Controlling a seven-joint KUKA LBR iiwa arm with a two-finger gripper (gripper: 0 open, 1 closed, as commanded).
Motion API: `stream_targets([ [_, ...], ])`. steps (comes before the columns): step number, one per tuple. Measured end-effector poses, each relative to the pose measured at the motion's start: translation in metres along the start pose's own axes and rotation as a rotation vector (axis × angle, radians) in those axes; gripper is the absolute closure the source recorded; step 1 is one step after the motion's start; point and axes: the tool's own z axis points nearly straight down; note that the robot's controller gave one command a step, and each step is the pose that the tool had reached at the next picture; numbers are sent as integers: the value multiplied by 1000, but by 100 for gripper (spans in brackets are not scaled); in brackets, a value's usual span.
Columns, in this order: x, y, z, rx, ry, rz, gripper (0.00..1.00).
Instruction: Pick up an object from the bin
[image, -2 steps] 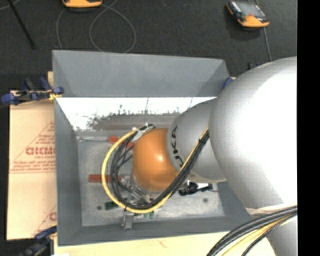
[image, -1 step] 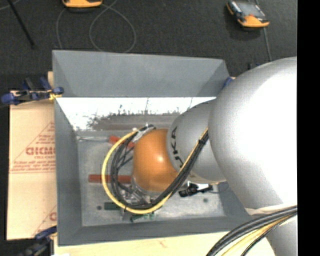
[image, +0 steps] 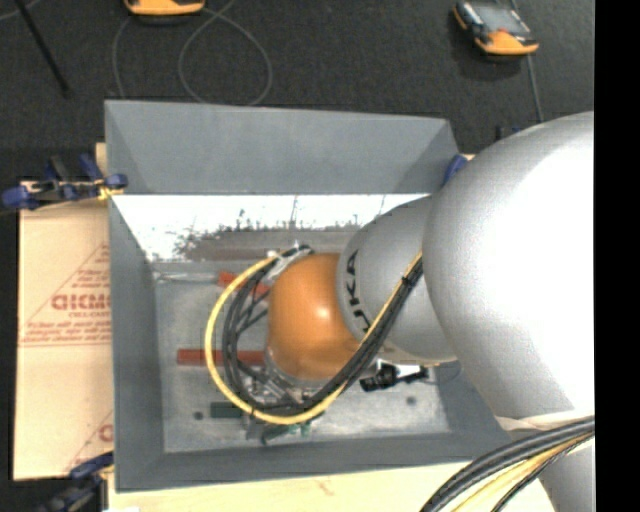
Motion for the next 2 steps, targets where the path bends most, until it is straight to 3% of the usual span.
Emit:
stream_targets([
  [2,-3,-1,-37,0,0,12,100],
])
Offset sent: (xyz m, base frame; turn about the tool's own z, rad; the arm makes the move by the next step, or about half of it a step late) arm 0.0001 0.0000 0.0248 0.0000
